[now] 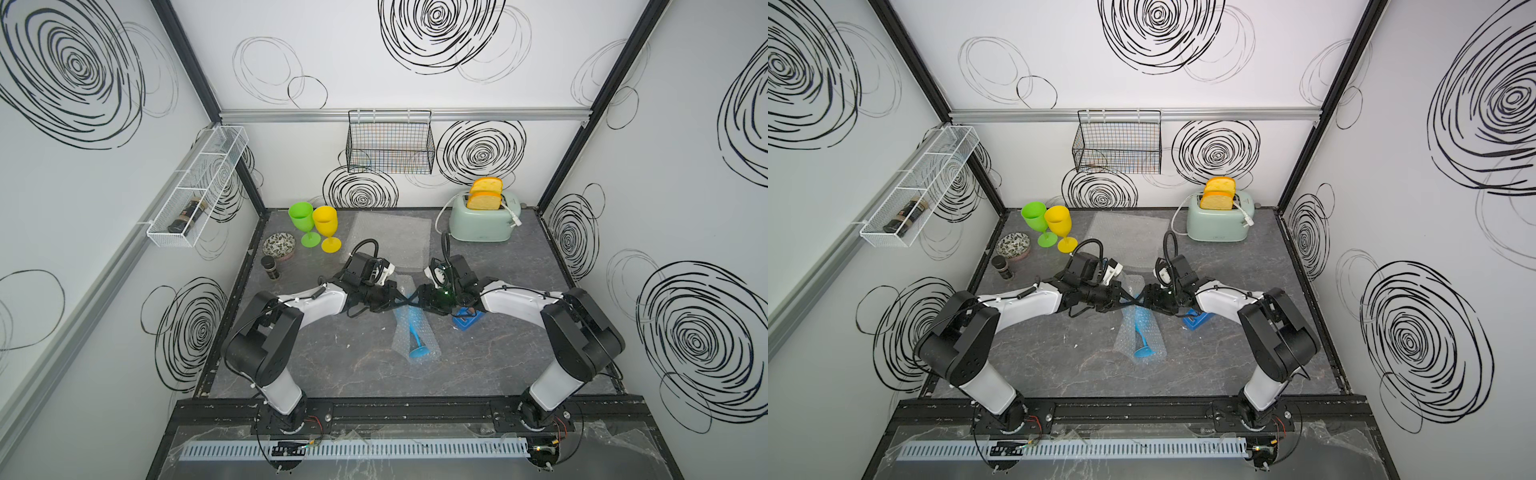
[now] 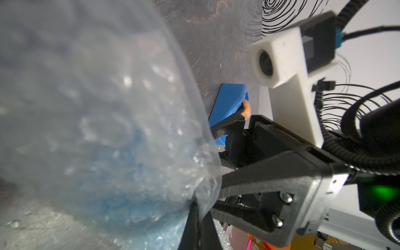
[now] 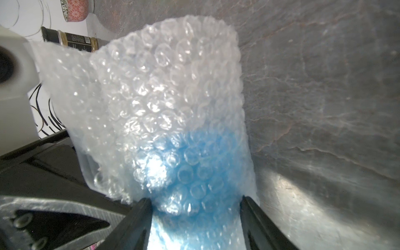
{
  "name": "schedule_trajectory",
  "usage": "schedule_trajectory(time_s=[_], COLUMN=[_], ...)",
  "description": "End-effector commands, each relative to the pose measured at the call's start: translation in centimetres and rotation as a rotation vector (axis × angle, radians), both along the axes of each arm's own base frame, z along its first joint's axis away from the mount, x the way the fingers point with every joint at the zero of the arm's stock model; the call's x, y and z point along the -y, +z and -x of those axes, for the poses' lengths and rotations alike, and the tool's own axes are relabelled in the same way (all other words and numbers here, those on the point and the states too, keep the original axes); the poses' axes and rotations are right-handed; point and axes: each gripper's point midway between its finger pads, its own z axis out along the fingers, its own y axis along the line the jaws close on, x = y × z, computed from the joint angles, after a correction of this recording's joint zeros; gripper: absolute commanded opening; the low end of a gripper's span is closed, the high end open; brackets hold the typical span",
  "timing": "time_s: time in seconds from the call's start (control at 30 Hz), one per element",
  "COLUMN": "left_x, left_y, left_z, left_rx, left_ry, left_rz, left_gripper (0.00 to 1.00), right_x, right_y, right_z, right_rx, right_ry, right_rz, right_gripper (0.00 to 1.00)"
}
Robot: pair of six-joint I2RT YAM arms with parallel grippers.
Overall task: Wrap wine glasses in bubble wrap
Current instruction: Wrap the wine glass in bubble wrap.
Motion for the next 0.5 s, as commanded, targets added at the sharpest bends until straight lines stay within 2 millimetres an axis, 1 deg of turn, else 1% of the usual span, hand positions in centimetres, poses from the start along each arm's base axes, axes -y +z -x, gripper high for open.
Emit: schedule_trajectory(time_s=[0.0,0.1,0.17,0.23,0.4,0.47], left_x=[1.0,1.2,1.4,1.5,0.8,0.6], left_y=[1.6,1.1,0.6,0.1,-2.6,-3.3], left_z=[0.3,0.5,0.5,0.5,0.5,0.5], left_rx=[0.032,0.024,0.018,0.008,-0.021,-0.024], left_ry=[-0.033,-0.038,-0.043,-0.044,-0.031,-0.032], left_rz=[0.065,0.058,0.055,0.050,-0.027,-0.050], left_gripper=[0.14,0.21,0.22,0.25,0.28,0.28], right_x=[0.1,0.0,-0.1,-0.1,-0.1,0.0], right_y=[-2.1,-2.1,-2.0,-1.8,-1.2,-0.7], right_z=[1.6,1.6,1.5,1.5,1.6,1.7], right_rx=[-0.067,-0.071,-0.069,-0.068,-0.059,-0.053], right_ry=[0.019,0.023,0.022,0.025,0.029,0.032], right_rz=[0.046,0.046,0.044,0.043,0.036,0.032], right_gripper=[0.68,0.67,0.67,0.67,0.67,0.68])
